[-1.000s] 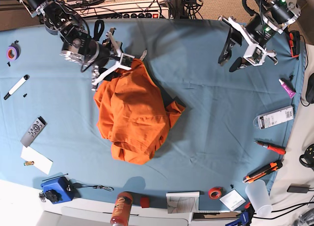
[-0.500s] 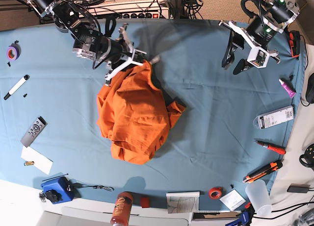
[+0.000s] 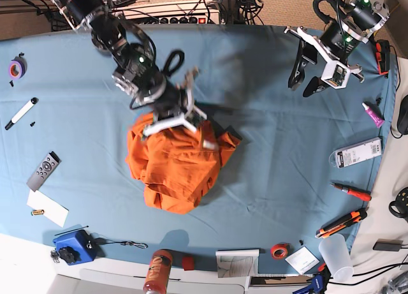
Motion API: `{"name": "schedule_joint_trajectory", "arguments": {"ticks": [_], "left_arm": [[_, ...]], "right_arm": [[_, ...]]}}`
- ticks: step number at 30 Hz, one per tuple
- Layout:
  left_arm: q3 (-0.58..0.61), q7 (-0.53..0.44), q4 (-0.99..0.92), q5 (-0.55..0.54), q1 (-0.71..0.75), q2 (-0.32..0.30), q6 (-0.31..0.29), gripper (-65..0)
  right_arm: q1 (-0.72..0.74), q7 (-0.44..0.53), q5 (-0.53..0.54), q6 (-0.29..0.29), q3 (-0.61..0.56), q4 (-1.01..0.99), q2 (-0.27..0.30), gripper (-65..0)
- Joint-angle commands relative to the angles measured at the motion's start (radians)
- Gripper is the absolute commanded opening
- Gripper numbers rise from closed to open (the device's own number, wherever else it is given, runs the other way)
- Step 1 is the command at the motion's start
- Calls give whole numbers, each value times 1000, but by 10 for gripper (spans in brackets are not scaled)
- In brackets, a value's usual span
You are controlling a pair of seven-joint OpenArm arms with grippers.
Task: Layout the t-shirt on the table in an organized manner, then fold the t-shirt properly
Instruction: 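Grasp the orange t-shirt with the right gripper and drag it outward, then grasp the opposite end of the t-shirt with the left gripper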
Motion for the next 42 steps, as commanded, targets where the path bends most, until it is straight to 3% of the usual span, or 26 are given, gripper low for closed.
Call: {"name": "schedule_joint_trajectory", "arguments": {"ticks": [1,6,12,16,18,22,24,27,29,35,40,42], "left_arm": [[-2,-26,17,-18,4,-5,-1,-424],[-2,-26,17,-18,3,-5,0,-424],[-2,-27,17,-19,3,-5,-6,-424],[-1,-49,16,-37,-8,-5,-71,-424],[6,-71,16,-41,-28,-6,-100,-424],[105,-72,8,21,-92,-11,-97,-424],[187,-72,-7,83,-130,-11,-60,-424],[317,-76,-34,164,-195,-11,74,-424],[391,-75,-41,235,-245,-11,133,-424],[561,-74,-43,415,-365,-11,235,-424],[631,-76,-138,496,-458,-10,240,-420],[649,-76,-230,513,-505,-10,238,-385]], "right_arm": [[24,18,-18,-18,23,20,-6,-650],[65,19,-35,-45,201,20,-58,-650],[118,20,35,-51,522,16,-61,-650],[125,26,111,-50,710,-21,-61,-650],[124,26,134,-45,767,-51,-61,-650],[125,39,129,-30,829,-129,-53,-650],[126,60,125,-31,855,-175,-53,-650],[125,65,121,-31,879,-235,-53,-650],[125,69,110,-31,892,-262,-53,-650],[128,78,108,-32,921,-303,-53,-650],[127,60,107,-31,921,-303,-53,-650],[127,56,107,-31,921,-303,-53,-650]]}}
